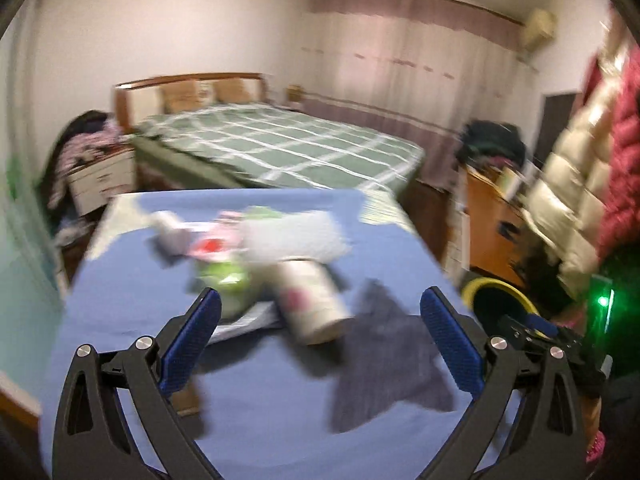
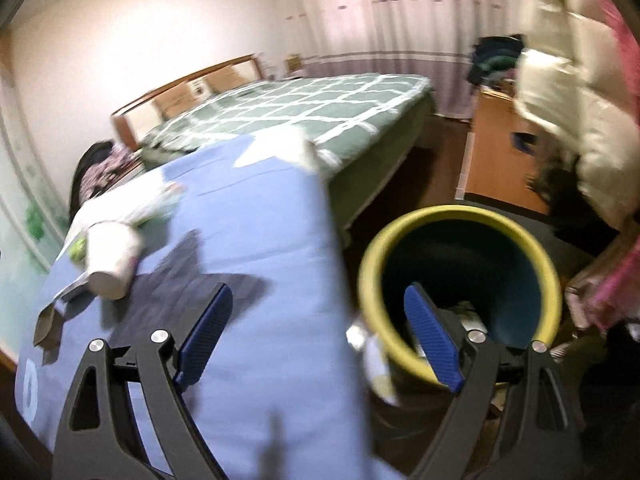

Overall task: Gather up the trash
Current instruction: 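Move the left gripper back over the trash pile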

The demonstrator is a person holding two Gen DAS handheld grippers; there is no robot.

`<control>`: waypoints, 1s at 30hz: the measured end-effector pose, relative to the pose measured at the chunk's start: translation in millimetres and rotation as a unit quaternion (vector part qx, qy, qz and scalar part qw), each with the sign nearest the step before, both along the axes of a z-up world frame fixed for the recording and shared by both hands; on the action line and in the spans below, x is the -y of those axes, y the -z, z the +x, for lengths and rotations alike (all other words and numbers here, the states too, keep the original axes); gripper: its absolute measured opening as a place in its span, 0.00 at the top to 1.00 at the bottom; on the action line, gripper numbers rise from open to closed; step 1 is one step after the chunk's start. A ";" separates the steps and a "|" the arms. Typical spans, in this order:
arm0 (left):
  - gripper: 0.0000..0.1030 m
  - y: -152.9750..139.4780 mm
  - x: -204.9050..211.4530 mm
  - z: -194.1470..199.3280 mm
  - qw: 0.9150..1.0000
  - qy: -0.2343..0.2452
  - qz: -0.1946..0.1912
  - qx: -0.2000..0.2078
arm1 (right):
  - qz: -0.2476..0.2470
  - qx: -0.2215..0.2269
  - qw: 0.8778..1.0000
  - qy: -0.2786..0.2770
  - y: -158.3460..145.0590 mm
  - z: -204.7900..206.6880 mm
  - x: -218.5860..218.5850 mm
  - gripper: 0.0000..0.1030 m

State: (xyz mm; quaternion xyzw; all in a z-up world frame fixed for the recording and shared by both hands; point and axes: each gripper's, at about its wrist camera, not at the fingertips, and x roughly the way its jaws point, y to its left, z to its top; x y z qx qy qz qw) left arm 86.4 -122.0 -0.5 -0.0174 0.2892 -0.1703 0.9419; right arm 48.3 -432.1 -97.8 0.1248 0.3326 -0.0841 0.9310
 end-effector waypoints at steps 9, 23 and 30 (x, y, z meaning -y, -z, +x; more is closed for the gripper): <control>0.05 8.9 -116.9 -12.7 0.993 -0.119 -0.007 0.008 | -0.011 -0.001 0.990 -0.141 -3.1 35.9 -128.0 0.19; 0.05 5.0 -192.6 -39.6 0.973 -0.225 -0.011 0.040 | 0.003 -0.015 0.948 -0.318 1.2 53.7 -293.3 0.19; 0.05 14.6 -211.4 -39.5 0.972 -0.233 -0.023 0.026 | -0.019 -0.041 0.946 -0.322 18.7 73.9 -333.7 0.19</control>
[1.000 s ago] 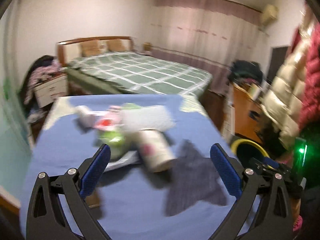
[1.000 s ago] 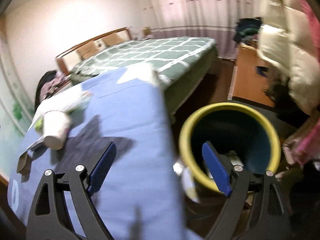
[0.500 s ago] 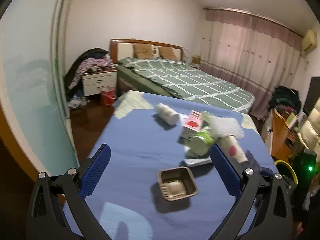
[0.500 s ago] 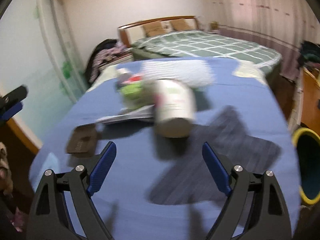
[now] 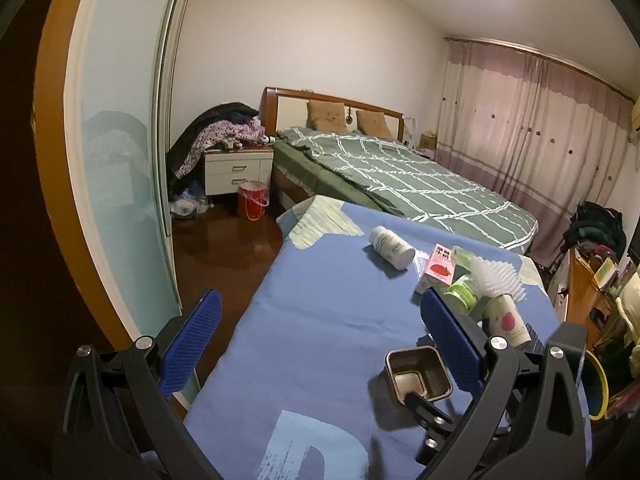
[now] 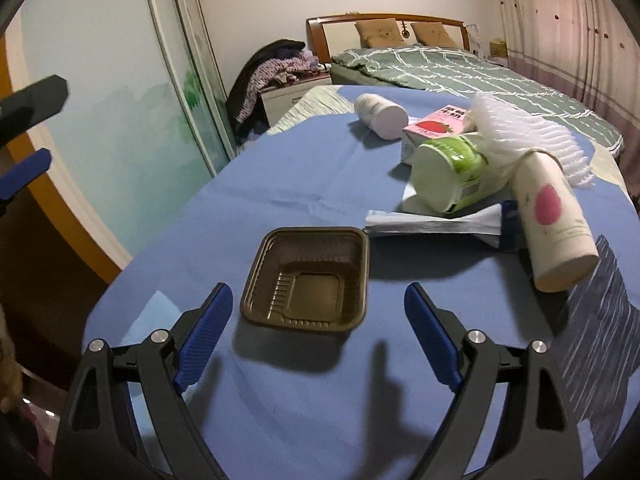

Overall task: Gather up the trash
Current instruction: 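Move the left gripper back over the trash pile, then grasp the clear plastic wrapper with the right gripper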

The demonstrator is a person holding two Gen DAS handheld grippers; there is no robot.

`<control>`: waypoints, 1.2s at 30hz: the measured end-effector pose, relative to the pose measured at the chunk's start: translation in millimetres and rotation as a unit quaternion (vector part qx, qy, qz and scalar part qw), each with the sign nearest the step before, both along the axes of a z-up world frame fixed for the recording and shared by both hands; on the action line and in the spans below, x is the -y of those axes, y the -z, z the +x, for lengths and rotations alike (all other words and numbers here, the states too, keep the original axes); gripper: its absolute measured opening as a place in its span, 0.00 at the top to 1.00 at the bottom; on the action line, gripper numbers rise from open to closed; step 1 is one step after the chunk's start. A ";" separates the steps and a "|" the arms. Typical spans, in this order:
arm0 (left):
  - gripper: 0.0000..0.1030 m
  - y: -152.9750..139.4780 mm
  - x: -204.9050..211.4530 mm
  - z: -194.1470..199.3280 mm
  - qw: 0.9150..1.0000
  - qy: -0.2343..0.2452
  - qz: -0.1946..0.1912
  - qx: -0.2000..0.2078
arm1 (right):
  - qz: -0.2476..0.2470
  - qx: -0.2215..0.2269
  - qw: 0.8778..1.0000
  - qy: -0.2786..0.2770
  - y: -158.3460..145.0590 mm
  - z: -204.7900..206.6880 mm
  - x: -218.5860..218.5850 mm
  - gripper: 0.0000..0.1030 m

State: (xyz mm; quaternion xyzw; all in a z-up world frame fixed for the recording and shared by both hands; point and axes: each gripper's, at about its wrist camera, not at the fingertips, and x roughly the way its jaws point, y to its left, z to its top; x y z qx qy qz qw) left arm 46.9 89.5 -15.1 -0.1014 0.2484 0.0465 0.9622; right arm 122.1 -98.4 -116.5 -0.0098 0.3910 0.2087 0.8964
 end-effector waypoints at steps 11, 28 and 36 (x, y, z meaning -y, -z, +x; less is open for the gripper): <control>0.05 16.2 -4.9 10.7 1.000 0.012 -0.022 -0.011 | 0.053 -0.043 0.995 0.072 -5.6 38.7 34.2 0.19; 0.05 21.4 -5.7 12.6 0.999 0.016 -0.023 -0.014 | 0.115 -0.091 0.973 0.177 17.5 77.7 63.4 0.69; 0.05 19.6 3.5 14.2 0.999 0.024 -0.019 -0.013 | 0.129 -0.067 0.978 0.149 7.3 60.5 64.1 0.89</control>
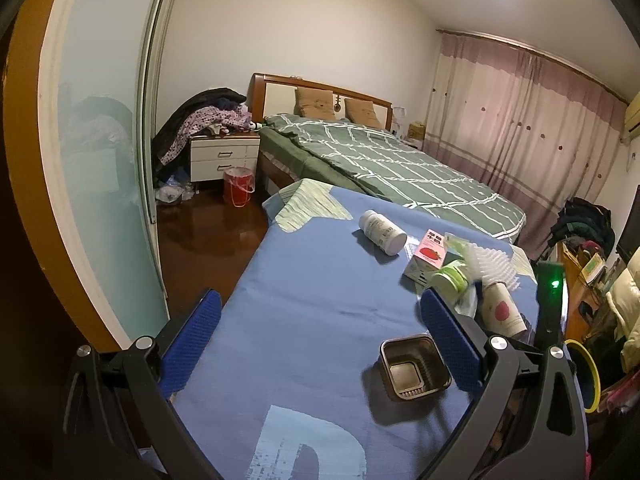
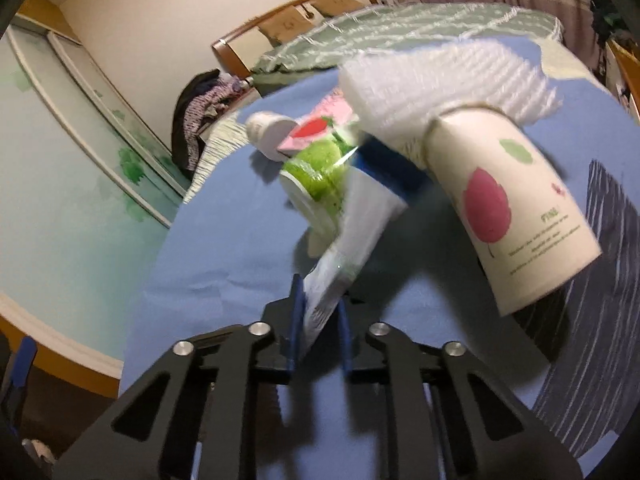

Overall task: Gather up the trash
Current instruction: 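Grasp the clear plastic wrapper with the right gripper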

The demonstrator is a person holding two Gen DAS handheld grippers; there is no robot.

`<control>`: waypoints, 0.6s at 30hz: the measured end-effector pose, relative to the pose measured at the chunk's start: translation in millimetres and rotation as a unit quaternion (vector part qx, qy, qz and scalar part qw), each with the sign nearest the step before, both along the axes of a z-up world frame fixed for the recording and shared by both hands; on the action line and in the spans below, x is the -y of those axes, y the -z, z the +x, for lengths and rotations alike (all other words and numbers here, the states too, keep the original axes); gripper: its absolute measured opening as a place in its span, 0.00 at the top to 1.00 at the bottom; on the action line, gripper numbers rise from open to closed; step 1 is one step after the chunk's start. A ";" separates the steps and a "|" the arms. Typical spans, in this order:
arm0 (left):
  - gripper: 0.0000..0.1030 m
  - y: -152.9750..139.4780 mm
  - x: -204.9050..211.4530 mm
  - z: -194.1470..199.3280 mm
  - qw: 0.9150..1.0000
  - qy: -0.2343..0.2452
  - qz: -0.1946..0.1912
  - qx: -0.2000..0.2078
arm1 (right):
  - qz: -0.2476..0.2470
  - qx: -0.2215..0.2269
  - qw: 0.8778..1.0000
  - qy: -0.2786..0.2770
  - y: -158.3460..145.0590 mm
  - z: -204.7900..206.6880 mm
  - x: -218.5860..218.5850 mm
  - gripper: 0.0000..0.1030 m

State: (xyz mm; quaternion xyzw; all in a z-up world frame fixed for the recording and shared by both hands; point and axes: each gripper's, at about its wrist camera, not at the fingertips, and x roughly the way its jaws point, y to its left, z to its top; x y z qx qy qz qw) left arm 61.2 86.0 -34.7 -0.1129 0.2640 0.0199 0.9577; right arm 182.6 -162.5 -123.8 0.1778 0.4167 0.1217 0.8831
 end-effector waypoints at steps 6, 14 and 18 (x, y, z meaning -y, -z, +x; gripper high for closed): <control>0.05 -0.9 7.9 -0.2 1.000 0.007 0.003 -0.001 | -0.012 0.031 0.999 -0.017 -15.2 -15.8 1.3 0.92; 0.05 2.3 28.0 5.2 1.000 0.028 0.009 -0.009 | -0.006 0.070 0.998 -0.004 -35.9 -44.7 42.1 0.92; 0.05 7.7 44.5 11.5 0.999 0.044 0.016 -0.017 | -0.028 0.099 0.994 0.031 -50.0 -63.6 78.0 0.92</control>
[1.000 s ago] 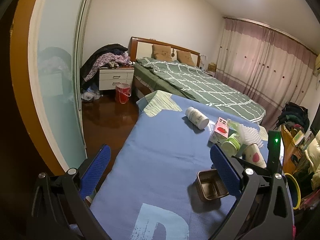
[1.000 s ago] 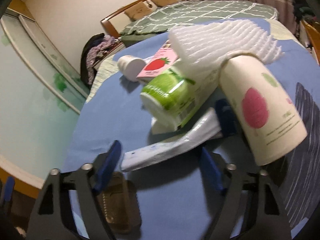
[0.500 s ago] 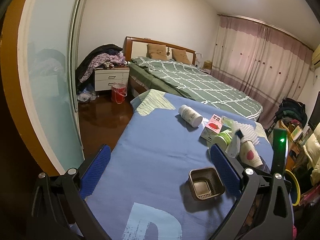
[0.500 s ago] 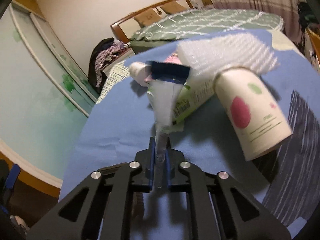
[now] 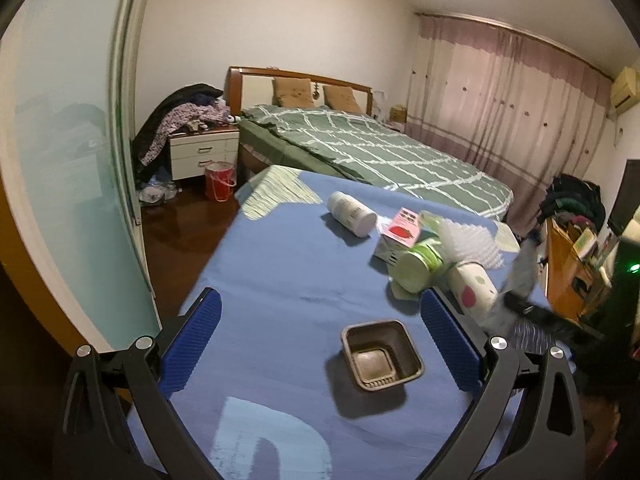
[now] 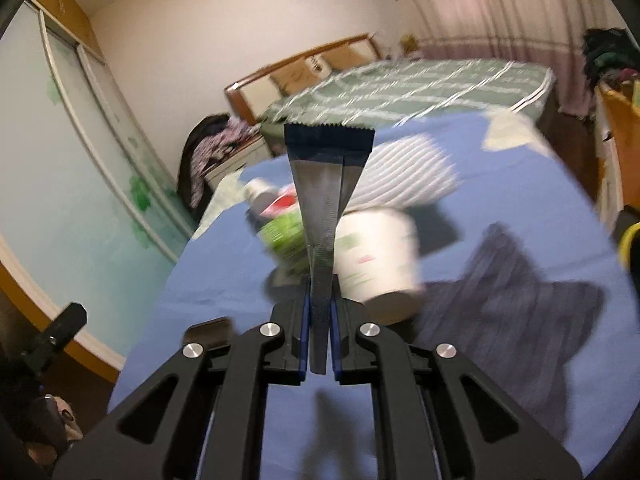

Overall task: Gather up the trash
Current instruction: 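Grasp the clear plastic wrapper with the right gripper, then carry the wrapper with the right gripper into the bin and release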

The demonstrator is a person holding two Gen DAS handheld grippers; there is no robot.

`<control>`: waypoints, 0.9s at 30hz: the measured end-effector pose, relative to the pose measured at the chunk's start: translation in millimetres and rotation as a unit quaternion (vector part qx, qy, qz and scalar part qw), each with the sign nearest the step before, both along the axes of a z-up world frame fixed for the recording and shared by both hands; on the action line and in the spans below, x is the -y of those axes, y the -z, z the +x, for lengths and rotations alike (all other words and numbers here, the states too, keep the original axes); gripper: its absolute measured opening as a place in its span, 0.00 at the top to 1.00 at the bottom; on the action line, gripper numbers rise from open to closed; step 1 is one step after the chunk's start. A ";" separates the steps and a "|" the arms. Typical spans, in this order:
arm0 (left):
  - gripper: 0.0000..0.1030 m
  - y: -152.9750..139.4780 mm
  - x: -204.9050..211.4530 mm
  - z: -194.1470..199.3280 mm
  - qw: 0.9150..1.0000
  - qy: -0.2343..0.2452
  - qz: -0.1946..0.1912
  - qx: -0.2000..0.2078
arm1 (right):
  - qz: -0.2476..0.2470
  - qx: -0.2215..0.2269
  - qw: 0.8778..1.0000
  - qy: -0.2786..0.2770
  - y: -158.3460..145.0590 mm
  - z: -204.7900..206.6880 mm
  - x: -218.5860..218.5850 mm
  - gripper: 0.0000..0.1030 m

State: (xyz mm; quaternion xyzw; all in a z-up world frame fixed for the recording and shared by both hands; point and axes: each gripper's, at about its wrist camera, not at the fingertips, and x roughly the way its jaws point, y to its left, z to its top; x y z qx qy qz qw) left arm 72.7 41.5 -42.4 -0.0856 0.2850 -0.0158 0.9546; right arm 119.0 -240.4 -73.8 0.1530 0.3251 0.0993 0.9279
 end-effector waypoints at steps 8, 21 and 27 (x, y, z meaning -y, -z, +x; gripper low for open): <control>0.05 17.8 32.9 15.5 0.999 0.021 0.008 -0.023 | -0.047 0.027 0.990 0.129 -10.5 -32.0 105.2 0.92; 0.05 34.4 59.9 29.0 0.998 0.024 0.024 -0.045 | -0.071 -0.057 0.942 0.323 45.9 -59.7 277.1 0.90; 0.05 37.8 69.7 32.9 0.998 0.030 0.029 -0.055 | -0.056 -0.078 0.932 0.351 58.5 -54.1 309.0 0.90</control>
